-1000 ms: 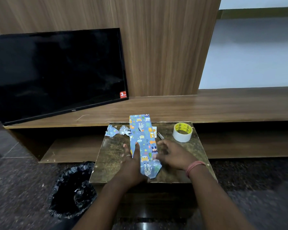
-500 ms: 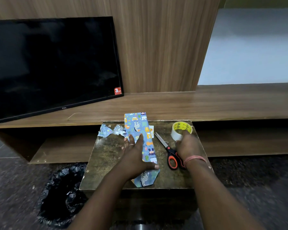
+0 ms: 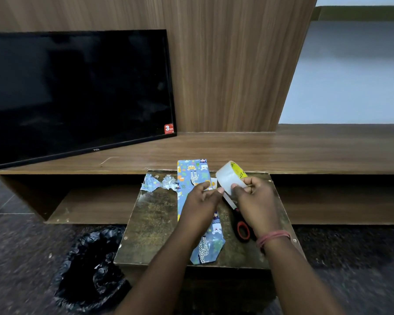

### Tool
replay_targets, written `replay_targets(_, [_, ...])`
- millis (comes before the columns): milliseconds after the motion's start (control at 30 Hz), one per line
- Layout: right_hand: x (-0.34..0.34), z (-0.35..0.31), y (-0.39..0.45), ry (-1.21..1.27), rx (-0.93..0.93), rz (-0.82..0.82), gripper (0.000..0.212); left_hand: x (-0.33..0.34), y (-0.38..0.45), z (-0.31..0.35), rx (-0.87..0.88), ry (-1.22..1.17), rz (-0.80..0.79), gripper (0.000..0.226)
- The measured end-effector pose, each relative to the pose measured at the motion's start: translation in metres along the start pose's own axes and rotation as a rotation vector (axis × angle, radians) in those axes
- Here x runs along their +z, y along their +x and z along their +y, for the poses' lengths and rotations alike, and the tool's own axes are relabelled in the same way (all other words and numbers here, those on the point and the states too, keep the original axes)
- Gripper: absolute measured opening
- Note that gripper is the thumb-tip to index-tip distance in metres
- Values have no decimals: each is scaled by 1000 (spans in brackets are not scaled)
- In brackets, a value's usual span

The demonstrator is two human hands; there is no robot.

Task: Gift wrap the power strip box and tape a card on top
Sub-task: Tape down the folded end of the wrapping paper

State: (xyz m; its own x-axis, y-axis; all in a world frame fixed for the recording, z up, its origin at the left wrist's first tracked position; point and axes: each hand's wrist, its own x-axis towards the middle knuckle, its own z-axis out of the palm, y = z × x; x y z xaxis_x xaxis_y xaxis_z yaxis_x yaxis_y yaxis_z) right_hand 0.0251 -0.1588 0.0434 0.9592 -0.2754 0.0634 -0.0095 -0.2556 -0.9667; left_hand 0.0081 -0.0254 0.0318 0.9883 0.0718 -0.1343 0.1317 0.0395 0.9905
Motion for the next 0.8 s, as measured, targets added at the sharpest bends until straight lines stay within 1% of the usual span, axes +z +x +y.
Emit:
replay_targets(33, [1, -4, -5, 13, -15, -28, 6, 3, 1, -1, -43, -101, -23, 28])
replay_targets(100, [2, -9, -11, 20, -31, -87, 3, 8, 2, -4, -39, -215, -77, 24])
replay_targets(200, [2, -8, -13, -9, -58, -154, 5, 8, 4, -5, -5, -325, -59, 21])
replay_targets(267, [-1, -8, -11, -26, -91, -137, 7, 8, 5, -5, 23, -314, -41, 19])
replay_targets(367, [-3, -11, -9, -37, -163, -76, 3, 9, 4, -4, 84, -232, -44, 22])
replay_targets(433, [-2, -12, -8, -24, -165, -60, 5, 9, 3, -2, 102, -174, -21, 23])
replay_targets(533, [-2, -16, -8, 115, -63, -81, 4, 5, 5, -2, 110, -96, 1, 22])
replay_targets(633, [-3, -18, -7, 362, 163, -144, 5, 2, 5, -1, 134, -33, 16, 21])
replay_targets(700, [-3, -18, -5, 462, 267, -158, 7, 2, 3, 1, 153, -6, 14, 23])
replay_targets(800, [-2, -20, -6, 467, 265, -157, 6, 1, 2, 1, 172, 8, 23, 22])
